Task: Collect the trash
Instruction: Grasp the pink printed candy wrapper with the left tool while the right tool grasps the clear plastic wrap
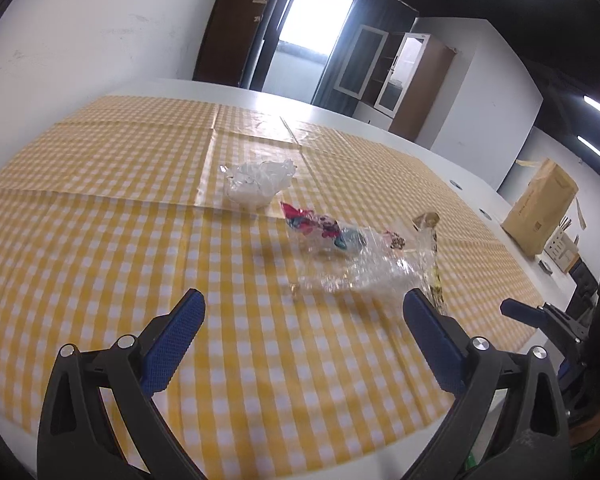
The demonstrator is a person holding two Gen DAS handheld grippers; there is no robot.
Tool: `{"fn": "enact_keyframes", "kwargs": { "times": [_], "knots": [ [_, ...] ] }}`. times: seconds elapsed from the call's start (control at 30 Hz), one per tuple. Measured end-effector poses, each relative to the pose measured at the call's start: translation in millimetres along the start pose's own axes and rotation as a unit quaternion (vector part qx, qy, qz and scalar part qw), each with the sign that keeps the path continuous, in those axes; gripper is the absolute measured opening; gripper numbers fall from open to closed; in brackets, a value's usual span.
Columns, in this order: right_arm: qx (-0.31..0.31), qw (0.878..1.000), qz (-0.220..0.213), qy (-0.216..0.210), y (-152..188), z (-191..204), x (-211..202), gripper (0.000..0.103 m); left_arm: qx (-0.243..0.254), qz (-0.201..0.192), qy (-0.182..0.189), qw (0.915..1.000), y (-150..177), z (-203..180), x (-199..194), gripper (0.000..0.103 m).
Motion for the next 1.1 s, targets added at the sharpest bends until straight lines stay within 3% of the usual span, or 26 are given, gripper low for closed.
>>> {"fn": "enact_keyframes", "kwargs": {
  "times": [0.3, 0.5, 0.67, 0.77, 0.83, 0.97, 1.1],
  "knots": [
    [-0.003, 0.999, 0.035, -0.004, -25, -6, 45, 0.087, -0.029, 0.04, 0.018, 0.9986, -30, 20, 65, 0.095],
    [0.0, 0.998, 0.056, 0.001, -32, -16, 68, 0.081, -0.045, 0.069, 0.026, 0.9963, -34, 29, 98, 0.084],
    [0.003, 0.997, 0.075, 0.006, -32, -21, 81, 0.067, -0.042, 0.084, 0.046, 0.9945, -38, 24, 116, 0.073],
    [0.003, 0.997, 0.083, 0.002, -32, -21, 87, 0.058, -0.047, 0.094, 0.024, 0.9942, -38, 27, 123, 0.046],
    [0.002, 0.996, 0.087, 0.004, -31, -22, 89, 0.04, -0.054, 0.096, 0.021, 0.9936, -38, 27, 127, 0.025],
    [0.0, 0.997, 0.08, 0.008, -28, -22, 87, 0.034, -0.06, 0.072, -0.004, 0.9956, -44, 29, 119, 0.013],
    [0.006, 0.999, 0.049, 0.008, -34, -22, 72, 0.032, -0.053, 0.021, -0.075, 0.9955, -55, 39, 92, 0.008]
  ]
}}
Point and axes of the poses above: each gripper's, at about its wrist camera, not at the fingertips, and x roughly the way its jaws point, z to its left, y to its underside, the point moved 7 cm from there along x, roughly the way its jaws point, and after that the axes turned 11 degrees about x, right-handed, at the moved point
